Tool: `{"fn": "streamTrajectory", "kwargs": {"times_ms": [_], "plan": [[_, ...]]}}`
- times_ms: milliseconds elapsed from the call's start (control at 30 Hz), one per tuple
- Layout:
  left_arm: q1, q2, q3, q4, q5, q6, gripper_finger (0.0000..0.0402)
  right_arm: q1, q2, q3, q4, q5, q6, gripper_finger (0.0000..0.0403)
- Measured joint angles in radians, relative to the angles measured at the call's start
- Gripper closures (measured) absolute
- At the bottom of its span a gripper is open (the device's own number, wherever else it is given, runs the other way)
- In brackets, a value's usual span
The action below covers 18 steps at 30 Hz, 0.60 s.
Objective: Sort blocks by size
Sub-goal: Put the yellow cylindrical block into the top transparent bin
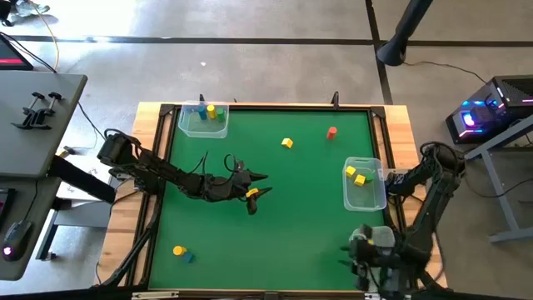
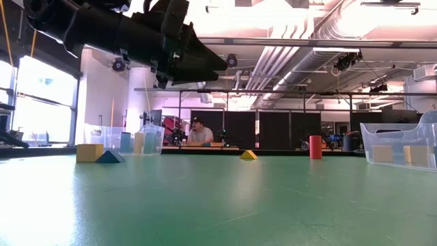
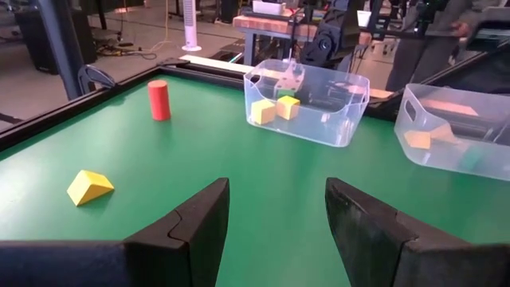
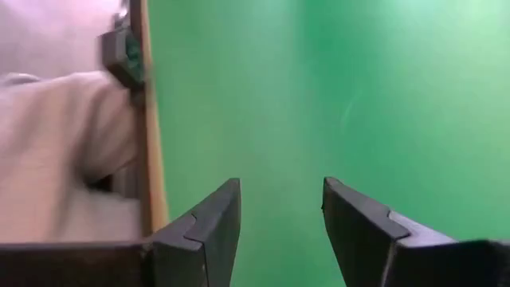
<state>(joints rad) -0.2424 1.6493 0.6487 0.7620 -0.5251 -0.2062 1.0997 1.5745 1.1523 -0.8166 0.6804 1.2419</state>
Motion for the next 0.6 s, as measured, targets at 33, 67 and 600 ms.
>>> {"fn": "streamTrajectory", "kwargs": {"times_ms": [33,67,600], "plan": [[0.000,0.000,0.000,0.000,0.000,0.000,0.0209,-0.022,0.000,-0.018,0.025,0.026,-0.060,0.0234],[0.000,0.000,0.000,0.001,0.000,0.000,0.0209,-0.043,0.000,-0.037,0.050,0.058,-0.115,0.0234],[0.000,0.000,0.000,-0.001,0.018,0.008,0.0209,-0.565,0.000,-0.491,1.071,-0.028,-0.795,0.0234]]}}
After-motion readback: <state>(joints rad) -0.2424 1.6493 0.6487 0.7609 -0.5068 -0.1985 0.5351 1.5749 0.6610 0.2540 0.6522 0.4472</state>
